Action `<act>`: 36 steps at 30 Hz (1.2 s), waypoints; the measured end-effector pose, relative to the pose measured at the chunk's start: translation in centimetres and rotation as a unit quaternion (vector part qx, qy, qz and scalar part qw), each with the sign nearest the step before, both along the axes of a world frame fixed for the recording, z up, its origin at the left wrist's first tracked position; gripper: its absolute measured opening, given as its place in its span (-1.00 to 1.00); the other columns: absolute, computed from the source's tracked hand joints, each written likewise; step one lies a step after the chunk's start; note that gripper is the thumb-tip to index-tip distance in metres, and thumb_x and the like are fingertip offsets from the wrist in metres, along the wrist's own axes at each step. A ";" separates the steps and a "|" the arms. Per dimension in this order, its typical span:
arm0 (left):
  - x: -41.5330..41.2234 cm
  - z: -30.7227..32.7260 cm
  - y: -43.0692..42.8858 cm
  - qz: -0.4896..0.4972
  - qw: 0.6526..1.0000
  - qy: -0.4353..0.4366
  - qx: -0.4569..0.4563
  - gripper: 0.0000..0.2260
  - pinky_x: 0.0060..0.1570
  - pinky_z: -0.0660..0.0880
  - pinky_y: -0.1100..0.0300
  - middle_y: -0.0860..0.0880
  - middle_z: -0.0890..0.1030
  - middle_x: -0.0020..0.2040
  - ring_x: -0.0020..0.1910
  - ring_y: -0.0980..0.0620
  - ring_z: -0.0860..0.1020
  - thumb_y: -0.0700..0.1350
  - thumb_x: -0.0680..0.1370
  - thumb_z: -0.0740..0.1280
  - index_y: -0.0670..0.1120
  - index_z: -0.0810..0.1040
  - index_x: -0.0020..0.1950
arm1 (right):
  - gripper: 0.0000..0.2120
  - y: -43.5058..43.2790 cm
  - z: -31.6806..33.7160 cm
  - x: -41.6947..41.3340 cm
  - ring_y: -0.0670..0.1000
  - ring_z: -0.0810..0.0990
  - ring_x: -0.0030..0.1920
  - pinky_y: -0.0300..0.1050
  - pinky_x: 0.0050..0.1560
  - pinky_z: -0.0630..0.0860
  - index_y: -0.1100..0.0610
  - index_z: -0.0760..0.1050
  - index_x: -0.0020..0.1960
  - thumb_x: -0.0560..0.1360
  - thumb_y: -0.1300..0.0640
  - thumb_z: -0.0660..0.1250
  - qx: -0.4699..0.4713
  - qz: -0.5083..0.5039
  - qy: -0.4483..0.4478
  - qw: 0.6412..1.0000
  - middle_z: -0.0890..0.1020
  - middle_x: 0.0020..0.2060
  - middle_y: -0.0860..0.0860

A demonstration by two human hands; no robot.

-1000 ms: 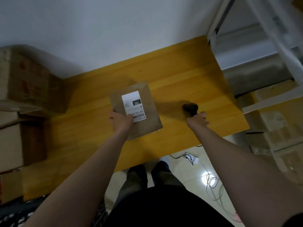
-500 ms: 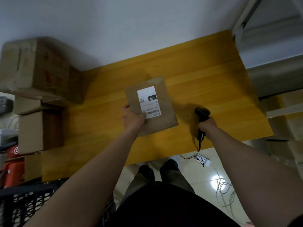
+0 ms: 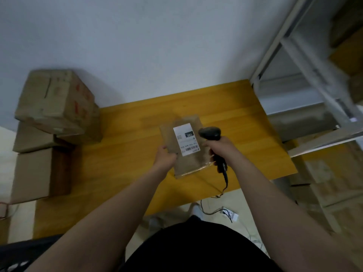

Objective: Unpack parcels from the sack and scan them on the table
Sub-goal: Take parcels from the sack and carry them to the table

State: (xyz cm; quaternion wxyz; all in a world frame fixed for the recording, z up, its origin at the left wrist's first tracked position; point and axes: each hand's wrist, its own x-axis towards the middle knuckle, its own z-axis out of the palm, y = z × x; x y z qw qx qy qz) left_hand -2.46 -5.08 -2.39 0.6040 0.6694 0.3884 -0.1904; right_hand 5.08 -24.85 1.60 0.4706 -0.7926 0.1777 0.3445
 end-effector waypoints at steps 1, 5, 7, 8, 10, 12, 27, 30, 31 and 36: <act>0.0 0.5 0.6 -0.015 1.000 -0.004 0.013 -0.52 -0.19 0.50 0.14 0.08 0.48 0.05 0.00 0.08 0.53 -0.07 0.61 0.42 -0.02 0.28 0.44 | -0.81 1.0 1.0 -0.5 0.05 0.62 -0.49 -0.09 -0.43 0.55 0.13 0.57 0.01 0.48 0.05 0.46 0.001 0.023 0.010 1.000 0.63 -0.28 0.10; -0.1 2.7 2.5 -0.027 0.998 -0.009 0.059 -0.87 -0.36 0.33 0.12 0.11 0.49 -0.11 -0.19 0.11 0.45 -0.06 0.60 0.38 0.06 0.42 -0.01 | -0.82 3.7 3.7 -1.8 0.10 0.58 -0.46 -0.07 -0.43 0.54 0.12 0.53 0.05 0.50 0.09 0.41 -0.027 0.083 0.015 0.996 0.58 -0.26 0.13; -0.3 3.2 3.3 -0.029 0.998 -0.017 0.058 -0.82 -0.35 0.33 0.11 0.10 0.48 -0.12 -0.21 0.09 0.42 -0.07 0.61 0.36 0.11 0.39 -0.11 | -0.81 4.4 4.6 -2.1 0.11 0.57 -0.44 -0.08 -0.43 0.53 0.13 0.52 0.08 0.51 0.08 0.40 -0.043 0.103 0.020 0.994 0.57 -0.26 0.13; -0.5 3.3 3.7 -0.034 0.998 -0.022 0.057 -0.84 -0.33 0.35 0.11 0.09 0.49 -0.11 -0.19 0.09 0.43 -0.07 0.61 0.36 0.09 0.41 -0.10 | -0.79 4.6 4.9 -2.1 0.11 0.57 -0.43 -0.08 -0.42 0.53 0.14 0.52 0.09 0.51 0.08 0.40 -0.053 0.109 0.026 0.992 0.57 -0.26 0.13; -0.9 3.7 4.3 -0.048 0.998 -0.016 0.045 -0.86 -0.21 0.42 0.07 0.02 0.55 -0.01 -0.09 0.00 0.49 -0.05 0.60 0.39 0.02 0.44 0.06 | -0.77 4.8 5.3 -2.3 0.11 0.57 -0.43 -0.09 -0.40 0.52 0.17 0.52 0.11 0.52 0.08 0.40 -0.069 0.111 0.040 0.991 0.57 -0.27 0.12; -1.2 4.0 4.8 -0.065 0.997 -0.001 0.041 -0.75 -0.05 0.47 -0.06 -0.04 0.58 0.13 0.06 -0.11 0.52 -0.03 0.59 0.41 0.02 0.43 0.21 | -0.76 5.0 5.5 -2.4 0.11 0.58 -0.42 -0.09 -0.39 0.53 0.18 0.52 0.11 0.52 0.08 0.40 -0.078 0.109 0.051 0.990 0.57 -0.28 0.12; -0.5 3.6 5.0 -0.071 0.997 0.004 0.010 -0.95 -0.06 0.49 -0.04 -0.01 0.56 -0.04 -0.09 -0.08 0.50 -0.07 0.62 0.33 0.05 0.52 -0.04 | -0.80 4.1 5.2 -2.4 0.10 0.57 -0.42 -0.12 -0.35 0.52 0.19 0.54 0.08 0.54 0.10 0.40 -0.078 0.076 0.066 0.992 0.58 -0.30 0.11; 0.2 3.7 4.1 -0.077 0.997 -0.004 0.018 -0.93 -0.13 0.48 0.03 0.01 0.58 -0.03 -0.07 -0.06 0.52 -0.09 0.62 0.30 0.07 0.52 -0.05 | -0.81 2.8 4.7 -2.1 0.10 0.57 -0.42 -0.10 -0.35 0.50 0.14 0.53 0.11 0.55 0.10 0.39 -0.075 0.055 0.045 0.995 0.61 -0.27 0.13; 0.6 3.7 3.7 -0.079 0.997 -0.008 0.024 -0.92 -0.15 0.47 0.04 0.02 0.58 -0.01 -0.04 -0.05 0.53 -0.08 0.62 0.30 0.08 0.51 -0.05 | -0.82 2.1 4.5 -1.9 0.11 0.58 -0.42 -0.10 -0.36 0.49 0.12 0.52 0.12 0.56 0.10 0.39 -0.079 0.046 0.035 0.995 0.62 -0.25 0.14; 2.0 3.0 0.9 -0.108 0.991 -0.032 0.072 -0.84 -0.37 0.34 0.17 -0.01 0.53 -0.13 -0.27 0.01 0.43 -0.18 0.62 0.24 -0.05 0.42 -0.16 | -0.74 -2.9 2.1 -1.0 0.18 0.64 -0.38 -0.08 -0.39 0.51 0.19 0.47 0.21 0.59 0.10 0.37 -0.137 0.006 0.045 0.990 0.63 -0.15 0.18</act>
